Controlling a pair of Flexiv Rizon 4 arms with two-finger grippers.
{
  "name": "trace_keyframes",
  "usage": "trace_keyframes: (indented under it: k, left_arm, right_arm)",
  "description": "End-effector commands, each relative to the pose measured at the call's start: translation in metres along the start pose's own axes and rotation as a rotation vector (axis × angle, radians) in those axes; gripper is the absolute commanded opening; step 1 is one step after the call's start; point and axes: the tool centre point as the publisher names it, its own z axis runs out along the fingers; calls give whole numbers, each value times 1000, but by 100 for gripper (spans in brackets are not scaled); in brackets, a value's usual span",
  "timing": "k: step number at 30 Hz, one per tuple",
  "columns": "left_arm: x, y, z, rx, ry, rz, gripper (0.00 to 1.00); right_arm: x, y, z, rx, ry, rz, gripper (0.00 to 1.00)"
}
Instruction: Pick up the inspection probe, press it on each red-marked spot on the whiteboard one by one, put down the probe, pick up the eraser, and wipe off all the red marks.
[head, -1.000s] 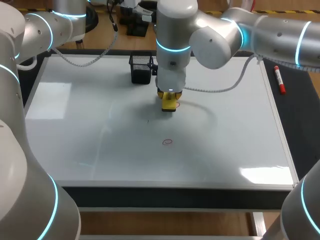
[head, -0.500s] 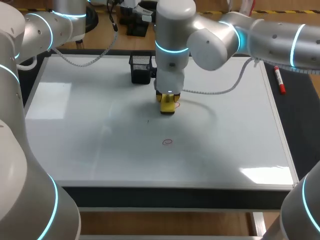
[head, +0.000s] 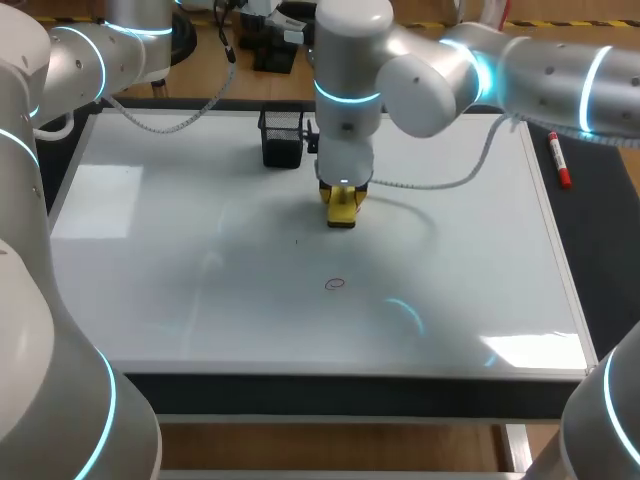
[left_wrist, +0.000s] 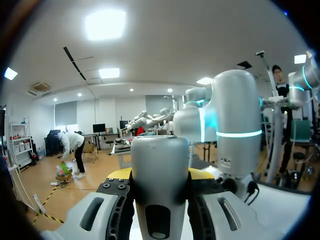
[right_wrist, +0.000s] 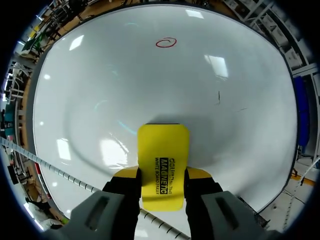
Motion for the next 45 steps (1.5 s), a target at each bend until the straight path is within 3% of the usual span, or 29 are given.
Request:
trace_keyframes:
  k: [1, 14, 25, 30, 34, 40, 45]
  left_arm:
    - [-7, 1, -3, 6, 26, -2, 0]
    - [-7, 1, -3, 6, 26, -2, 0]
    - [-7, 1, -3, 6, 26, -2, 0]
    - [-7, 1, -3, 6, 26, -2, 0]
    - [-7, 1, -3, 6, 26, -2, 0]
    - [-7, 1, -3, 6, 26, -2, 0]
    - [-7, 1, -3, 6, 26, -2, 0]
  right_arm:
    - [14, -2, 3, 2, 0, 8, 0]
    - [62, -7, 2, 0, 27, 97, 0]
    - [69, -9, -8, 24, 14, 124, 0]
    - [56, -9, -30, 69, -17, 106, 0]
    - [34, -8, -40, 91, -40, 61, 0]
    - [-1, 4, -35, 77, -49, -28, 0]
    - [-14, 13, -27, 62, -51, -58, 0]
